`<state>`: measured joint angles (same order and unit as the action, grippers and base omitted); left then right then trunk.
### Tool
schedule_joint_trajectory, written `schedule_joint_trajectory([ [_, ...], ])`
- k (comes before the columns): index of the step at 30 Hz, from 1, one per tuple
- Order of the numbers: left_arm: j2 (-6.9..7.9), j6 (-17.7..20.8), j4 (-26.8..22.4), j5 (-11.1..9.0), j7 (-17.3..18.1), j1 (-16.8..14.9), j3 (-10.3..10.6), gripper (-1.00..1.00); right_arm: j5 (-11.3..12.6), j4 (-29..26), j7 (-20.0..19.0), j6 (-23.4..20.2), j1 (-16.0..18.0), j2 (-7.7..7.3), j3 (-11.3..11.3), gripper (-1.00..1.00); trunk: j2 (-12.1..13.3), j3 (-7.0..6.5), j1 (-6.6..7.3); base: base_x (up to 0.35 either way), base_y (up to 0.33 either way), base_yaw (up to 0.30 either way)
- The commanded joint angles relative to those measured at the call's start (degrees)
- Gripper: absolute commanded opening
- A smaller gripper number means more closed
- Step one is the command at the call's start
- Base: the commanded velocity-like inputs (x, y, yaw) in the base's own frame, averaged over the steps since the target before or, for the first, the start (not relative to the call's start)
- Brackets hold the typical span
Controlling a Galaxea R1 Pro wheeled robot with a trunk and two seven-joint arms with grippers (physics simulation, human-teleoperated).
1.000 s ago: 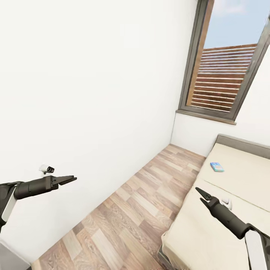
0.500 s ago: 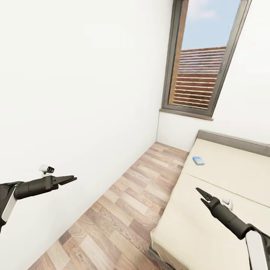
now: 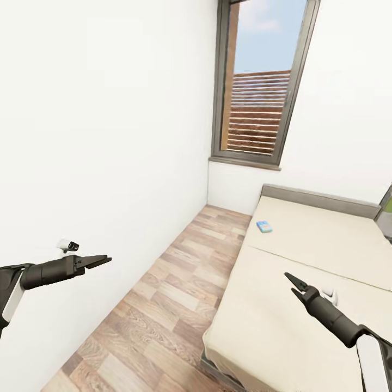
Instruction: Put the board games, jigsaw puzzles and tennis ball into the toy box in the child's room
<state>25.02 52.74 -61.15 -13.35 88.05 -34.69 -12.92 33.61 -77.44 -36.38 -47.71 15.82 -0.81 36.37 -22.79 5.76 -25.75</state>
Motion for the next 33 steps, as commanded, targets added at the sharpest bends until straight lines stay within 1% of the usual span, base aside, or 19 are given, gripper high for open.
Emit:
schedule_joint_trajectory([
  [1, 0.03, 0.61, -0.02, -0.01, 0.20, -0.02, 0.00, 1.00, 0.02, 0.00, -0.15, -0.35, 0.08, 0.02, 0.09, 1.00, -0.13, 0.13, -0.04, 0.000, 0.000, -0.278],
  [11, 0.03, 0.61, -0.02, -0.01, 0.20, -0.02, 0.00, 1.00, 0.03, 0.00, -0.10, -0.36, 0.08, 0.02, 0.10, 1.00, -0.13, 0.13, -0.04, 0.000, 0.002, -0.278],
  [15, 0.03, 0.61, -0.02, -0.01, 0.20, -0.02, 0.00, 1.00, -0.02, 0.07, -0.07, -0.35, 0.08, 0.02, 0.16, 1.00, -0.13, 0.13, -0.04, 0.000, 0.096, -0.278],
  [25, 0.11, 0.65, -0.02, -0.01, 0.25, -0.02, 0.00, 1.00, -0.01, 0.09, -0.01, -0.29, 0.08, 0.02, 0.11, 1.00, -0.13, 0.13, -0.04, 0.092, 0.232, -0.278],
  [33, 0.11, 0.64, -0.02, -0.01, 0.27, -0.02, 0.00, 1.00, -0.01, 0.09, -0.01, -0.21, 0.08, 0.03, 0.11, 1.00, -0.13, 0.13, -0.04, 0.163, 0.256, -0.278],
])
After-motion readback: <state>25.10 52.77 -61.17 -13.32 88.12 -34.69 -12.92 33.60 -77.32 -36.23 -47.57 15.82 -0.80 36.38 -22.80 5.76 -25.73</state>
